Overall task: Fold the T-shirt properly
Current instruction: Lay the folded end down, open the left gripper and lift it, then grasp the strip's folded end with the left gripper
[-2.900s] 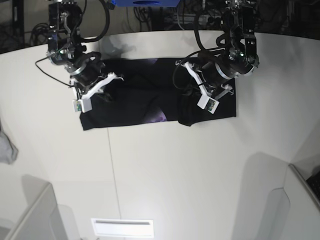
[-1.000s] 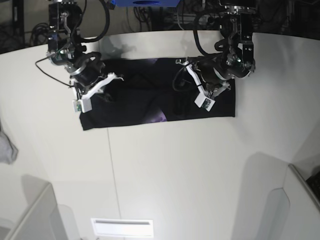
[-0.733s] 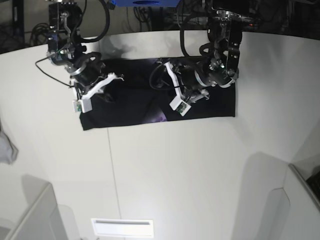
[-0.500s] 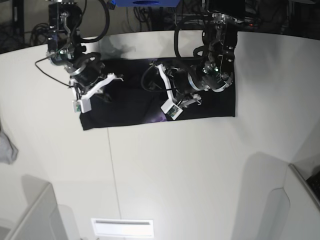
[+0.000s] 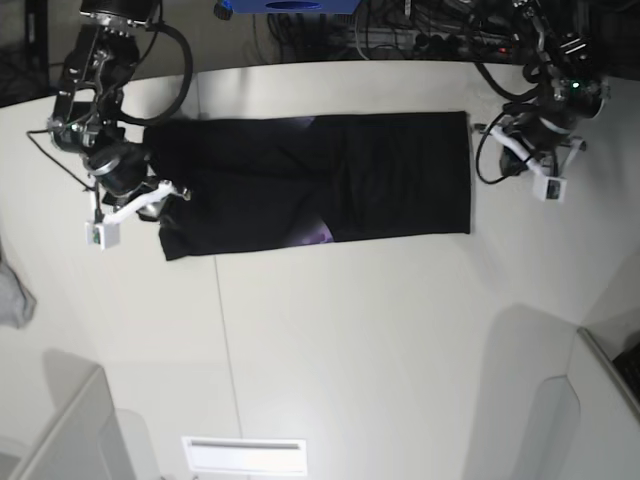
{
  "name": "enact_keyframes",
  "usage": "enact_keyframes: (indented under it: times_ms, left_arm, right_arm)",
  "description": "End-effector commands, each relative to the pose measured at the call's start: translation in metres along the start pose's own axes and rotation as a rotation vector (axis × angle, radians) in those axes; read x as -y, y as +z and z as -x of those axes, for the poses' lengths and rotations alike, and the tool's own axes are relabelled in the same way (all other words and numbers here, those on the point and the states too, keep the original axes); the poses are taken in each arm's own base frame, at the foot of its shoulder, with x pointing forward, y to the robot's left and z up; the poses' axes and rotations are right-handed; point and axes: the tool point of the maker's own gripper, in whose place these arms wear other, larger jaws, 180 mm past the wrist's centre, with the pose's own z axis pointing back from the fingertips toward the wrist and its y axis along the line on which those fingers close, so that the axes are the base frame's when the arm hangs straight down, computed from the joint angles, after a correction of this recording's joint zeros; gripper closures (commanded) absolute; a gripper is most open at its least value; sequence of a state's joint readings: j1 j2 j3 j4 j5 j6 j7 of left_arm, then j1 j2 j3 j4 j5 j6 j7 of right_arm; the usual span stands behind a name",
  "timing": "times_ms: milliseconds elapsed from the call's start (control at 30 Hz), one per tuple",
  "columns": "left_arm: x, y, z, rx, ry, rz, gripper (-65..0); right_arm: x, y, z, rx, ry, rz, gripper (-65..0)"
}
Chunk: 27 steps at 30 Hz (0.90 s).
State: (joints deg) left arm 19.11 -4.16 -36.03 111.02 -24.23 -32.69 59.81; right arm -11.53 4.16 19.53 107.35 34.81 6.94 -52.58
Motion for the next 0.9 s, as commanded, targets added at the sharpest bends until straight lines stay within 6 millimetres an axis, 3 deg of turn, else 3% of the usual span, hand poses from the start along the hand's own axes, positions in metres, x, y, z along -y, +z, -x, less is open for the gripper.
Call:
enact_keyframes:
  times_ms: [0,100,233,400,567,667,867]
  left_arm:
    - [-0.008,0.010,-0.009,0.065,-0.024,-0.010,0.0]
    - [-0.034,0.030,0.002,0.108,-0.043,-0.063,0.0]
    - [-0.055,0.042,0.017,0.133,-0.013,-0.108,0.0]
    - [-0.063,0.036,0.040,0.130,0.045,-0.097,0.0]
    - [-0.064,0.031,0.045,0.121,0.066,-0.091,0.0]
    - [-0.049,0.021,0.043,0.111,0.045,-0.042,0.0]
    - [-0.025,0.002,0.029,0.128,0.046,0.015,0.0]
  right_arm:
    - [-0.002,0.003,-0.014,0.037,0.003,-0.013,-33.9]
    - [0.000,-0.003,-0.012,-0.019,-0.024,-0.019,-47.3]
    - [0.015,-0.016,-0.007,-0.052,-0.120,-0.088,-45.2]
    - [0.046,-0.025,0.003,-0.114,-0.184,-0.054,-44.7]
    - [0.064,-0.028,0.009,-0.154,-0.197,-0.027,-44.7]
    - [0.066,-0.027,0.016,-0.178,-0.197,-0.026,-44.7]
    - [0.049,-0.032,0.036,-0.264,-0.112,-0.082,-44.6]
